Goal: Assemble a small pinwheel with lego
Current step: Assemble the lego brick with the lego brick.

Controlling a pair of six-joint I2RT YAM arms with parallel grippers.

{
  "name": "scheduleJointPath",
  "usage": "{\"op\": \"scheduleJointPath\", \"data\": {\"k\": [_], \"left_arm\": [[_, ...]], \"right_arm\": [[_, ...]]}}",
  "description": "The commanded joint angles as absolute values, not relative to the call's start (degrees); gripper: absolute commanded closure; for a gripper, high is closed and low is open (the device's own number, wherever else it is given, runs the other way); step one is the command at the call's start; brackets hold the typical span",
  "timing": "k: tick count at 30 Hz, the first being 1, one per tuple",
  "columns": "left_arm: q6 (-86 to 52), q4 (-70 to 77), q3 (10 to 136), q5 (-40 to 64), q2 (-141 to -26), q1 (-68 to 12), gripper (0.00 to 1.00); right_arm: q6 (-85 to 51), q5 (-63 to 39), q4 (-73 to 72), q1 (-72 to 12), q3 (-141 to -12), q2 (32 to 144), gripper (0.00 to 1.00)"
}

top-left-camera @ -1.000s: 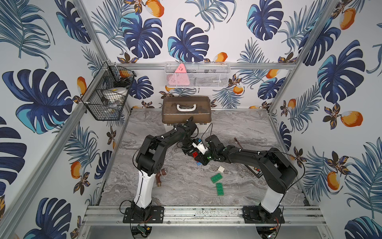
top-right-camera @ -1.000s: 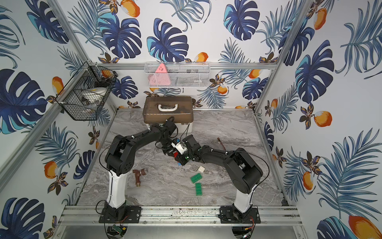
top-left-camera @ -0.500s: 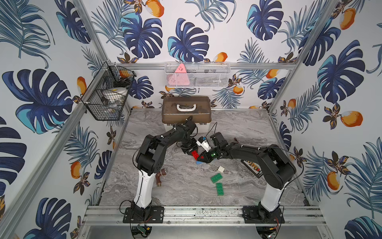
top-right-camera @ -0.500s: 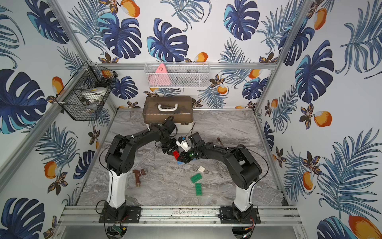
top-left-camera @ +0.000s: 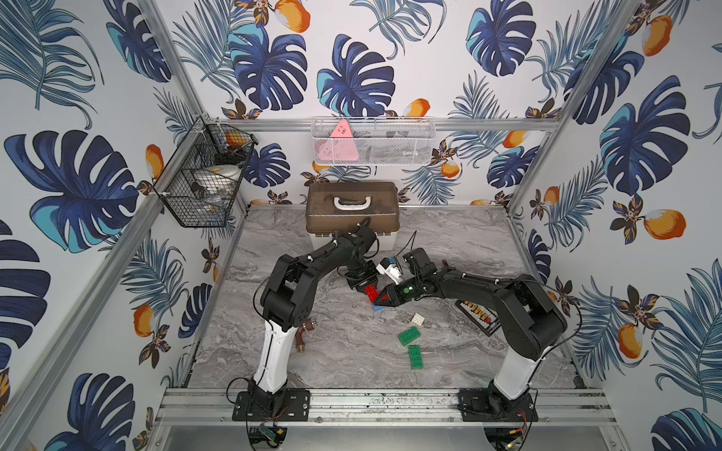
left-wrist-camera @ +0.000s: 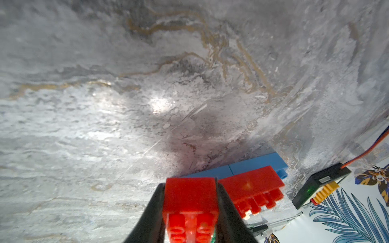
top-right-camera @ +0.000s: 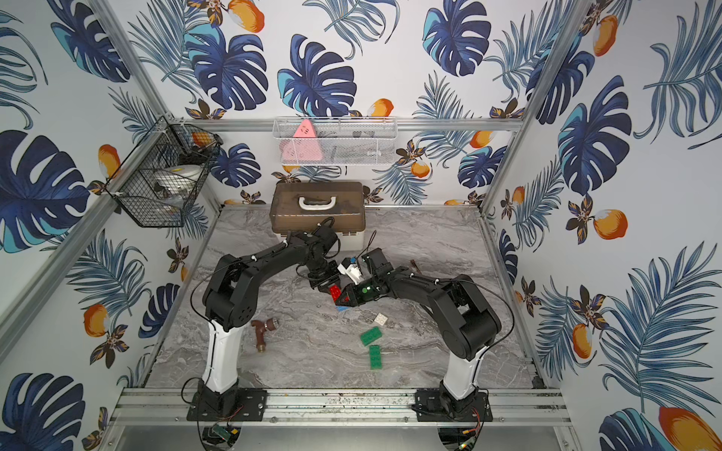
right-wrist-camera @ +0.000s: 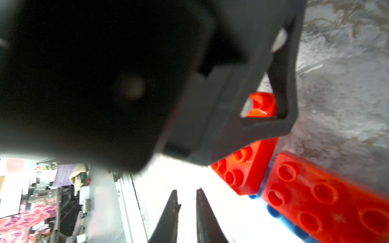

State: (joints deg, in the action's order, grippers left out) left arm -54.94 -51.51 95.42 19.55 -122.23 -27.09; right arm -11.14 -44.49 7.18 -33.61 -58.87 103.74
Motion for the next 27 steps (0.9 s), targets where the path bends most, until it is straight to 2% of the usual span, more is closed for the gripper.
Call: {"op": "scheduleJointPath", "data": {"k": [1,15,21,27], "left_arm": [[-53.3,-51.1,97.1,20.9,-122.8,-27.7,1.00],[-54.6,-50.6,98.2,20.7,-123.2,-27.8,1.00],[-53.6,-52.2,100.5,20.5,-123.9,-27.8,1.00],[-51.8,-52.9,100.6,19.3,-125.0,-28.0,1.00]], "right_arm": [[-16.7,-46.5,8.6,-33.7,-57.9,104.3,0.81],[-21.9,-42.0,10.1,-33.2,-58.4,107.2,0.83],[-25.7,-51.4,-1.3,-31.7,-54.8,103.5,0.83],[-29.6,-50.9,-5.8,-30.7,-51.8,100.2,0.83]]}}
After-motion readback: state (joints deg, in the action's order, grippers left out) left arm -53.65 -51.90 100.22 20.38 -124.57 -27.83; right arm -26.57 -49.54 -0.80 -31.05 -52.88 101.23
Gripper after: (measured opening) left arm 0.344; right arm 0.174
